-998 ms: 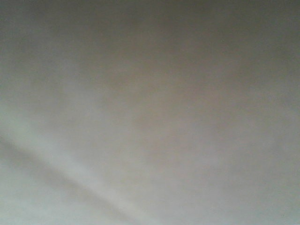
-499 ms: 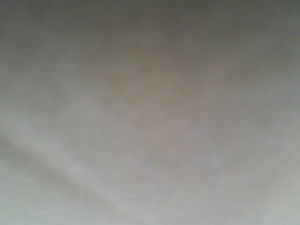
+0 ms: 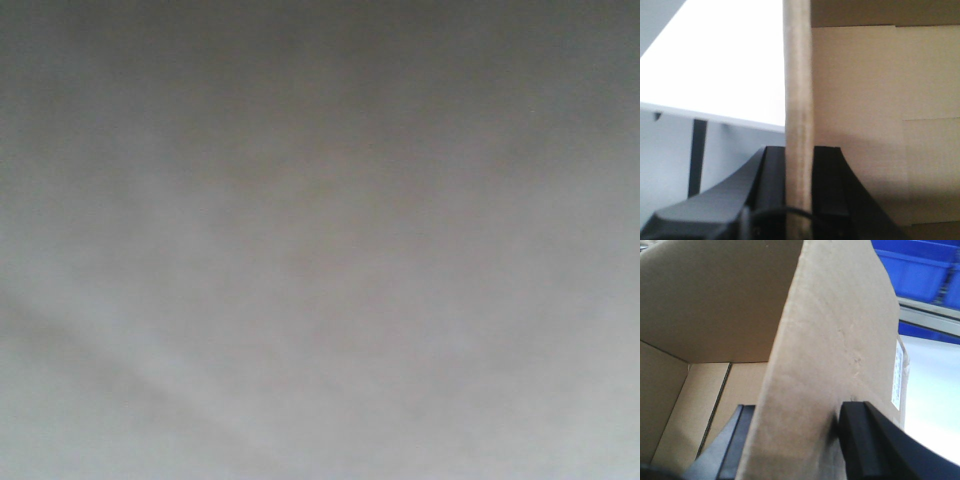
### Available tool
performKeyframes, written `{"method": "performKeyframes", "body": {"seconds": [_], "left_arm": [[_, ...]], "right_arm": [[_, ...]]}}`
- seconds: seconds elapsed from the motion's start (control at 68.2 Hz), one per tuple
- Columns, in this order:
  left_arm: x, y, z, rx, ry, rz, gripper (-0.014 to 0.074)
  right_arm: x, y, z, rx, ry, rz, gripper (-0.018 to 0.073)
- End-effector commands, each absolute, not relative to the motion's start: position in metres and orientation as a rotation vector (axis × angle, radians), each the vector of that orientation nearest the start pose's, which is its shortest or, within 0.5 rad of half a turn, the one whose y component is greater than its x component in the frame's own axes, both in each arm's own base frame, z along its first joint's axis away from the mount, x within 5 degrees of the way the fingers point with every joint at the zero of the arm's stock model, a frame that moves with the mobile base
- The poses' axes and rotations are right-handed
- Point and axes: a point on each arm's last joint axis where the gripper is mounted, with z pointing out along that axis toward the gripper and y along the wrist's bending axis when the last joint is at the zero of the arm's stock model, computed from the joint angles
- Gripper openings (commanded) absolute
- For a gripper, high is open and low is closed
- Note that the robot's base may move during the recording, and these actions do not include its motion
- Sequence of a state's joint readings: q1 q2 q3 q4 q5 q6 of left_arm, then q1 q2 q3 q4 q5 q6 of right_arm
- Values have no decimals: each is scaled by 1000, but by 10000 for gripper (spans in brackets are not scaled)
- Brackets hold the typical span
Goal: Grab box from left shelf to table start
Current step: 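Carry the box with both grippers toward the white table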
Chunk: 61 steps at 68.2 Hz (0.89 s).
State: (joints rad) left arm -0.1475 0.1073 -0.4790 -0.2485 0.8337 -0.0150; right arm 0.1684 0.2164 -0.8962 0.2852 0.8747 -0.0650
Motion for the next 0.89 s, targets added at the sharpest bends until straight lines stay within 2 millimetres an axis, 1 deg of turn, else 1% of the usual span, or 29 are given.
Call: {"method": "performKeyframes", "body": {"seconds": [0.0,0.88], "left_arm": [[22,-17,293,108,1941,-335,-93],[22,-17,293,108,1941,-335,-93]], "right_arm": [[-20,18,416,-188,1582,447,58],[-20,18,416,-188,1582,447,58]]}}
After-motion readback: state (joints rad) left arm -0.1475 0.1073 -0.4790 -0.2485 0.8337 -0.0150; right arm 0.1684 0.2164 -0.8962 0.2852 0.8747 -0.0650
